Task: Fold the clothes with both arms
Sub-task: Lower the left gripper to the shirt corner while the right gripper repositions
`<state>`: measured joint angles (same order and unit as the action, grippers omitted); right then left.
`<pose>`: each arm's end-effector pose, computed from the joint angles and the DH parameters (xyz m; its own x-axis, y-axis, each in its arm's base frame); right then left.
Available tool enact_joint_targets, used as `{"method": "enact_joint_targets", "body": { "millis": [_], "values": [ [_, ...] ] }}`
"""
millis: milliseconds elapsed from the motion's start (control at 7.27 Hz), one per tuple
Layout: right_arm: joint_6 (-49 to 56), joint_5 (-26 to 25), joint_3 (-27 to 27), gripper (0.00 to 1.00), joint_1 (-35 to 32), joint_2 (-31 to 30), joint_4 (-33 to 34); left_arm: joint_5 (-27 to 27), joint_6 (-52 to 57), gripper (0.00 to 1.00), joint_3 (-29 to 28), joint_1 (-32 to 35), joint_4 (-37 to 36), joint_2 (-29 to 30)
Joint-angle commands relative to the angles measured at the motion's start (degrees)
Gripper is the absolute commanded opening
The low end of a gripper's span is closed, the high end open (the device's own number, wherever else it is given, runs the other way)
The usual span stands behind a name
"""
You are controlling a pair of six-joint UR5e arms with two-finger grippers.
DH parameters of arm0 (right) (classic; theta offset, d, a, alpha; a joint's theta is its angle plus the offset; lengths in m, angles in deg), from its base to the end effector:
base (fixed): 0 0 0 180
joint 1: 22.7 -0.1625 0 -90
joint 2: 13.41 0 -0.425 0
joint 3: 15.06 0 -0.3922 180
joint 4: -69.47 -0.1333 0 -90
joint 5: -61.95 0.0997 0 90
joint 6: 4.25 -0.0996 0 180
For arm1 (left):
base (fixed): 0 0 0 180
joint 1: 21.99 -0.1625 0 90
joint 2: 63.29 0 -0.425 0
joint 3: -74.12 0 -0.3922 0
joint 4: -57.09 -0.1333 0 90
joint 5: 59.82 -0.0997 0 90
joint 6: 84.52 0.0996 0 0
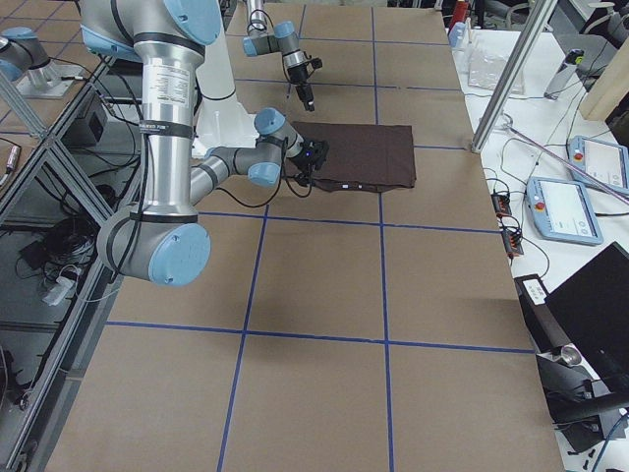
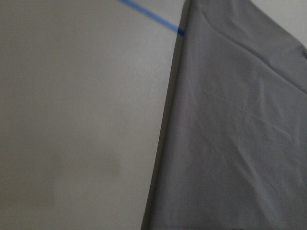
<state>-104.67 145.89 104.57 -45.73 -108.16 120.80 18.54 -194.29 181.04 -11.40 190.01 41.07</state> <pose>-0.3613 -0.3098 0.3759 0.3171 0.3302 0.8891 -0.5423 0.8322 -0.1157 0.5239 -0.2540 0.3012 0.1264 -0.3607 -0.9241 0.4395 0.8555 -0.2738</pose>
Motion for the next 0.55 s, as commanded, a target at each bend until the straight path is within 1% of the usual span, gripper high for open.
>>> {"method": "enact_joint_targets", "body": {
  "millis": [0, 413],
  "values": [
    [-0.1, -0.3, -0.1, 1.00, 0.0, -0.1, 0.0, -3.0, -2.8, 0.62, -1.5, -4.2, -0.1, 1.4],
    [-0.1, -0.3, -0.1, 1.00, 0.0, -0.3, 0.0, -3.0, -2.6, 0.62, -3.4, -4.5, -0.1, 1.9]
  ]
}}
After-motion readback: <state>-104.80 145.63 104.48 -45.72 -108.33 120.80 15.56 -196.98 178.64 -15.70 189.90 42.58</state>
